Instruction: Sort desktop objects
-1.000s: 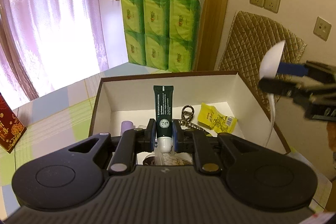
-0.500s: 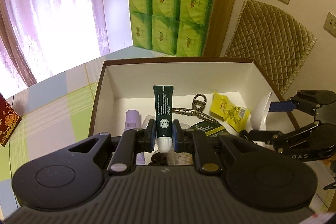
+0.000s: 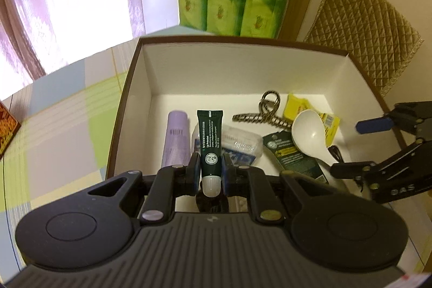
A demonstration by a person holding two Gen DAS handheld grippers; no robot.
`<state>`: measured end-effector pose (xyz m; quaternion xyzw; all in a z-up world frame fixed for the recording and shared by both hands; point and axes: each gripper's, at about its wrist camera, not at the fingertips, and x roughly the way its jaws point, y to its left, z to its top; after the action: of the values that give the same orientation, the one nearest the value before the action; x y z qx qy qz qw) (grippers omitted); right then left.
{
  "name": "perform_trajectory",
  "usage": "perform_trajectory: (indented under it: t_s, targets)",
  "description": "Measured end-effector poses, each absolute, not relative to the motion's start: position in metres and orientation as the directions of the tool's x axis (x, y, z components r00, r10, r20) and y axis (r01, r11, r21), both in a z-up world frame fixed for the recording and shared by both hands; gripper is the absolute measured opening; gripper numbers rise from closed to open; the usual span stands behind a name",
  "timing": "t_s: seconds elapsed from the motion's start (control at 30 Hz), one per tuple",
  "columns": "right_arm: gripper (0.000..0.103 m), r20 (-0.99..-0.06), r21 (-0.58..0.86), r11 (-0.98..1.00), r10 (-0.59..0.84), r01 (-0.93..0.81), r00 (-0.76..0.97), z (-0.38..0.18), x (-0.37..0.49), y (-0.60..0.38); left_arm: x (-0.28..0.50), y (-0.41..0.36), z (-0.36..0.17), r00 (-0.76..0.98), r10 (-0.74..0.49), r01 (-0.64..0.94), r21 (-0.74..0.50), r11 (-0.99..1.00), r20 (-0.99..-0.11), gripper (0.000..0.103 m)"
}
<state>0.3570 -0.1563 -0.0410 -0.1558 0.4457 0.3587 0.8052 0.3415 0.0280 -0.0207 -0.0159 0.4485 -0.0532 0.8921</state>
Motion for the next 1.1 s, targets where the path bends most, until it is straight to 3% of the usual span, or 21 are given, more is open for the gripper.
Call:
perform_trajectory:
  t_s: [0.33,0.4,0.47,0.7,0.77,1.1]
  targets:
    - [0.098,-0.823,0.065,0.679,0.451,-0.731,0.346,-0.039,0.345,-0.157,0.347,0.032,-0.036,0.530,-0.070,0.035,-0.060,0.998,-0.845,0.012]
    - [0.100,-0.823,0.064,0.676,0.451,-0.734,0.345,-0.038,0.343,-0.157,0.348,0.033,-0.038,0.519,-0.074,0.033,-0.067,0.997,-0.851,0.019]
    - [0.101,-0.822,0.062,0.676,0.452,-0.734,0.347,-0.037,0.342,-0.157,0.347,0.033,-0.039,0.512,-0.069,0.026,-0.065,0.998,-0.856,0.038]
    - [0.101,-0.821,0.045,0.688,0.438,-0.724,0.366,-0.035,0.338,-0.156,0.342,0.031,-0.039,0.502,-0.076,0.035,-0.068,0.997,-0.862,0.058]
    - [0.101,-0.820,0.040,0.692,0.435,-0.721,0.372,-0.033,0.336,-0.156,0.340,0.027,-0.037,0.506,-0.076,0.043,-0.063,0.997,-0.859,0.071]
    - [0.101,-0.810,0.033,0.718,0.427,-0.695,0.402,-0.028,0.325,-0.159,0.329,0.014,-0.023,0.541,-0.070,0.077,-0.033,0.997,-0.838,0.091]
